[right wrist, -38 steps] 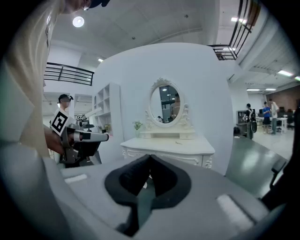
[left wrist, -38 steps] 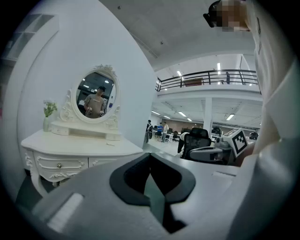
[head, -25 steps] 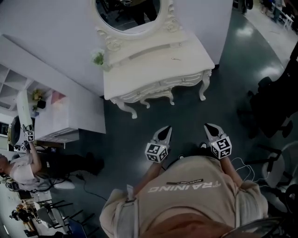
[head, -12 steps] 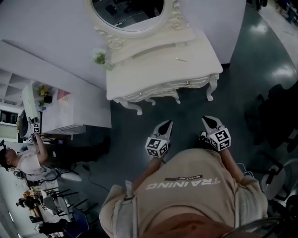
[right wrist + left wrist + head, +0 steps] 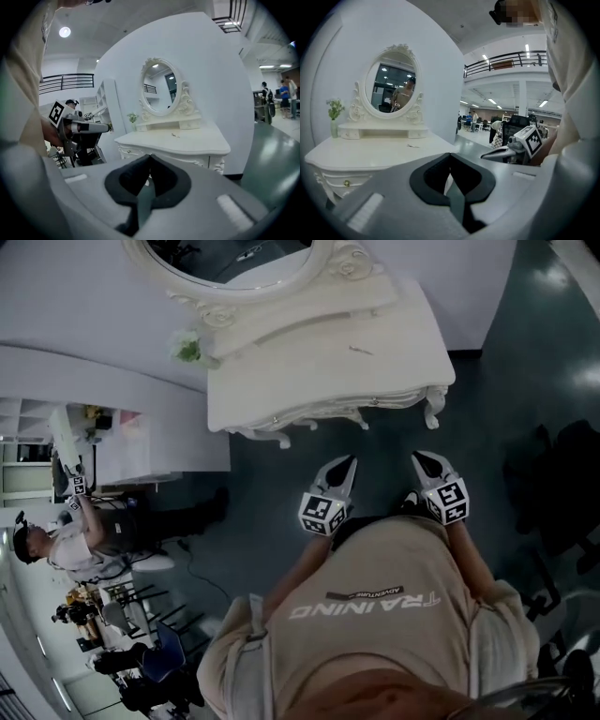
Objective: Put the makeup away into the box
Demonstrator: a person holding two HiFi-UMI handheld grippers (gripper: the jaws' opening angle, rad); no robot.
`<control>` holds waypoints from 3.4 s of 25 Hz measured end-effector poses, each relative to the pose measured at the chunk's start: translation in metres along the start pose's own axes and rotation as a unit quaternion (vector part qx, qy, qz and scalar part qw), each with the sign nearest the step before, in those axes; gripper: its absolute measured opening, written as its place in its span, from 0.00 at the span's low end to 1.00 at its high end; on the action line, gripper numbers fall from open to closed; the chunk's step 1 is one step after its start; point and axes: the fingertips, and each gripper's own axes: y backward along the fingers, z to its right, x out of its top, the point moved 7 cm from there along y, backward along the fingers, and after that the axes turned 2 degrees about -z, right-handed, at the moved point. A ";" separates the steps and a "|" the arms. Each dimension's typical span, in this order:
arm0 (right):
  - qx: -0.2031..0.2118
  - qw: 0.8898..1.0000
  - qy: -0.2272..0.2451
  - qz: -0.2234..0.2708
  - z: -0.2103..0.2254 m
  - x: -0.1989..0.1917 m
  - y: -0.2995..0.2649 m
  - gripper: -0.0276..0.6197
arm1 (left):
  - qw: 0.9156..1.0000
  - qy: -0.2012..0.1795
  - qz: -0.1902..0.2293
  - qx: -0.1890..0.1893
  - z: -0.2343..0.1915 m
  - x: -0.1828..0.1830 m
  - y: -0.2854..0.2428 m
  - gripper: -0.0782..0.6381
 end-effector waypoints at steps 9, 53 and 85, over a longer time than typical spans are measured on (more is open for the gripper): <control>0.019 0.999 0.038 -0.020 0.029 0.009 -0.010 0.05 | 0.996 -0.067 -0.032 -0.050 0.011 0.012 -0.046 0.12; -0.159 0.984 -0.071 -0.035 0.208 0.162 -0.288 0.05 | 0.992 0.012 -0.059 -0.107 -0.287 0.067 -0.250 0.12; -0.119 0.977 -0.058 -0.165 0.292 0.164 -0.445 0.24 | 0.988 0.099 -0.086 -0.076 -0.333 0.090 -0.336 0.12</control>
